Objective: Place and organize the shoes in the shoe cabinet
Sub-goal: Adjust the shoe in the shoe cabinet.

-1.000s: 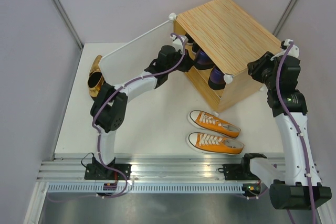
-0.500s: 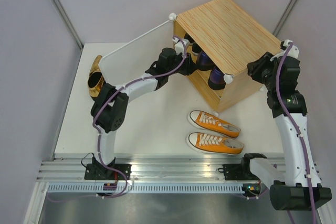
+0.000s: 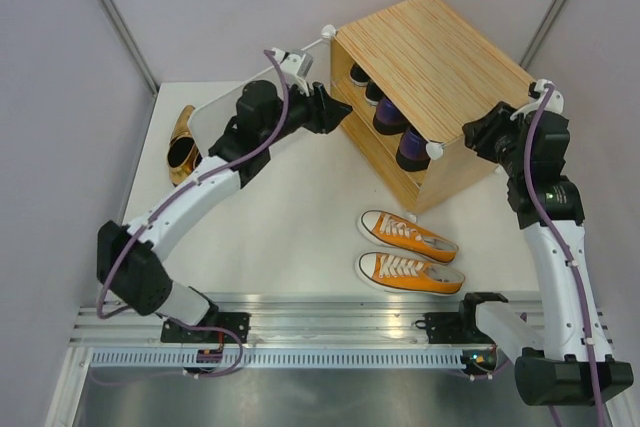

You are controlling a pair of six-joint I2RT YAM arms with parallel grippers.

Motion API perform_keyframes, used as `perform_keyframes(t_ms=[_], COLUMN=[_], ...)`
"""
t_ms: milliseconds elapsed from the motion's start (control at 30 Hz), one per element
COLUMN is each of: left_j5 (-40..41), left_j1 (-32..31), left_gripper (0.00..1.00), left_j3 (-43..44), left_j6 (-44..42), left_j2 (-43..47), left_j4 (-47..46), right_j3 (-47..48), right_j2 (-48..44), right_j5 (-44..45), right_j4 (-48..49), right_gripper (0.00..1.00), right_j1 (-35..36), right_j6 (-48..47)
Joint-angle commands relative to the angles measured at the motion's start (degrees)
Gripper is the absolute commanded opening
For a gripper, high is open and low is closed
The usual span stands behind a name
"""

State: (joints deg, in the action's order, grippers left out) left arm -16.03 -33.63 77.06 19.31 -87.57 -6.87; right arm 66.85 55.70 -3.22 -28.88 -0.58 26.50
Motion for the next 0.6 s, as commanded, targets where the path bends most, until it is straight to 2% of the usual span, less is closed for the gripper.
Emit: perform_keyframes(t_ms=[0,67,300,433,567], left_j5=[2.8,5.9,18.0,24.5,32.4], left_j1=[-0.2,-0.2,-0.1,0.4,1.5], left_gripper=[0.54,0.55,0.58,0.58,0.58], left_j3=[-3.3,-6.8,-18.7,-17.6,-18.2], left_j6=[1.1,2.1,5.7,5.5,9.8], left_j2=[8.1,11.2,26.6,28.2,30.5], left_j4=[6.5,11.4,17.5,25.7,33.3], right_j3=[-1.0,-1.1,-1.8,-1.7,-2.0], right_j2=[-1.1,-1.7,-3.9,-3.6,-3.8], right_j5=[-1.4,-1.2,0.5,0.3,0.7], right_j4=[-3.6,-3.5,-3.5,-3.3,-2.9], right_gripper=[0.49,0.51,0.57,0.57,0.57], right_j1=[0.2,2.0,3.7,3.7,3.7], right_j6=[-1.0,-1.0,-0.8,-0.2,0.3])
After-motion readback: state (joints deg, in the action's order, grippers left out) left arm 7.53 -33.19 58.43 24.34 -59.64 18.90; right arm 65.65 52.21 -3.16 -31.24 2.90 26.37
